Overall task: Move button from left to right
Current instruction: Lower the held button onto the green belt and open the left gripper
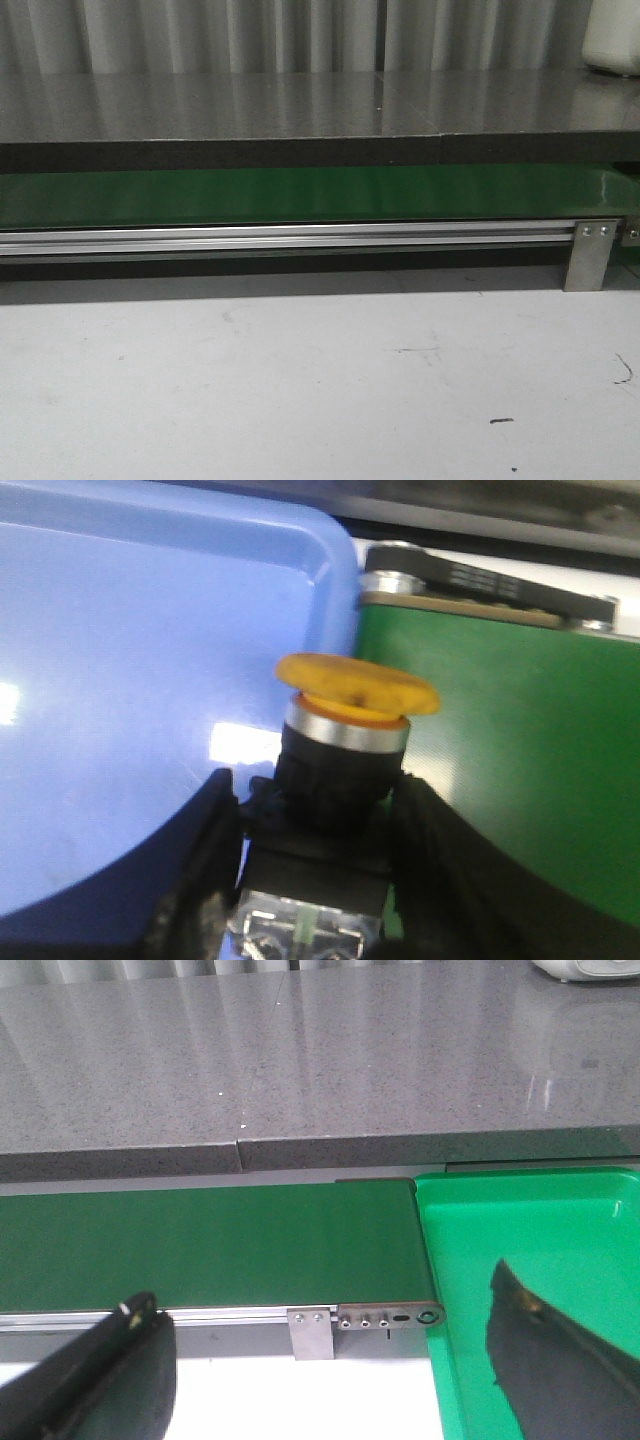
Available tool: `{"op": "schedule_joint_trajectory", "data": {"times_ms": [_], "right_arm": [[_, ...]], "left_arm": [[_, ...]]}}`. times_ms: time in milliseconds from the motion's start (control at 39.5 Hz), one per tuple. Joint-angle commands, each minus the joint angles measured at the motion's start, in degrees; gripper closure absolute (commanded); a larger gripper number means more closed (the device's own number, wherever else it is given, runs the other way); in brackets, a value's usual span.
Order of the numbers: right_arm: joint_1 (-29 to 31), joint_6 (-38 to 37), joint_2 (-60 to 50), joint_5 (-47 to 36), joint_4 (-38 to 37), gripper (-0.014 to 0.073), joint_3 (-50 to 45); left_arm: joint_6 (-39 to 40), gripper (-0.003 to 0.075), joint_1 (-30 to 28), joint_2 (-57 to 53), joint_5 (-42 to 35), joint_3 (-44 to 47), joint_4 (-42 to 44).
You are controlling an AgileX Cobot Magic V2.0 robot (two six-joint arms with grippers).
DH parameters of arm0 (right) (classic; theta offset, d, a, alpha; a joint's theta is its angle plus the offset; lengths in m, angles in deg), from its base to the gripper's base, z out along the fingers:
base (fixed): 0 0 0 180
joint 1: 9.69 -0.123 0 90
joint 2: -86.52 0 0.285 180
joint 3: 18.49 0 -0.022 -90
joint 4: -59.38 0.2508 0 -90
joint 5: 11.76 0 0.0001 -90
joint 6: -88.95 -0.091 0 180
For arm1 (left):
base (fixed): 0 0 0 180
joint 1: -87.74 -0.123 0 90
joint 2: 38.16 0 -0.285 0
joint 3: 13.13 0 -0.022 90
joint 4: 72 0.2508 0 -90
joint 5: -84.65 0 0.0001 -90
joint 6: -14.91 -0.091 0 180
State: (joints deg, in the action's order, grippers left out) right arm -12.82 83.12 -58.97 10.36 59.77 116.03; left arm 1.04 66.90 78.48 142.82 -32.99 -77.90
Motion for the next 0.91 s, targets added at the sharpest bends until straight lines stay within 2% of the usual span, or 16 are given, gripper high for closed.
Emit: {"op": "schedule_joint_trajectory", "data": {"times_ms": [0, 279, 380, 456, 684, 760, 887], "right_arm": [[0.31, 0.37, 0.67, -4.81, -0.02, -0.0052, 2.02], [0.31, 0.37, 0.67, -4.81, -0.02, -0.0052, 2.02], [0.31, 0.37, 0.67, -4.81, -0.02, -0.0052, 2.02], [0.31, 0.37, 0.67, -4.81, -0.02, -0.0052, 2.02], [0.31, 0.37, 0.67, -4.81, -0.02, -0.0052, 2.02], [0.31, 0.37, 0.67, -4.81, -0.02, -0.0052, 2.02], [0.31, 0.37, 0.67, -4.81, -0.02, -0.0052, 2.02]], "left_arm": [[0.73, 0.0578, 2.52, -3.66, 2.46, -1.77, -1.43], [0.73, 0.0577, 8.79, -0.64, 2.14, -0.27, -2.7], [1.36, 0.0549, 9.9, 1.67, 1.41, -0.27, -2.7], [1.32, 0.0489, 10.11, 2.36, 1.54, -0.27, -3.93], [0.84, 0.0202, 10.11, 2.07, 1.8, -0.38, -7.46], [0.18, 0.0169, 10.67, 1.47, 2.81, -1.21, -9.07], [-0.42, 0.0169, 12.81, -0.22, 6.54, -5.55, -9.42]]}}
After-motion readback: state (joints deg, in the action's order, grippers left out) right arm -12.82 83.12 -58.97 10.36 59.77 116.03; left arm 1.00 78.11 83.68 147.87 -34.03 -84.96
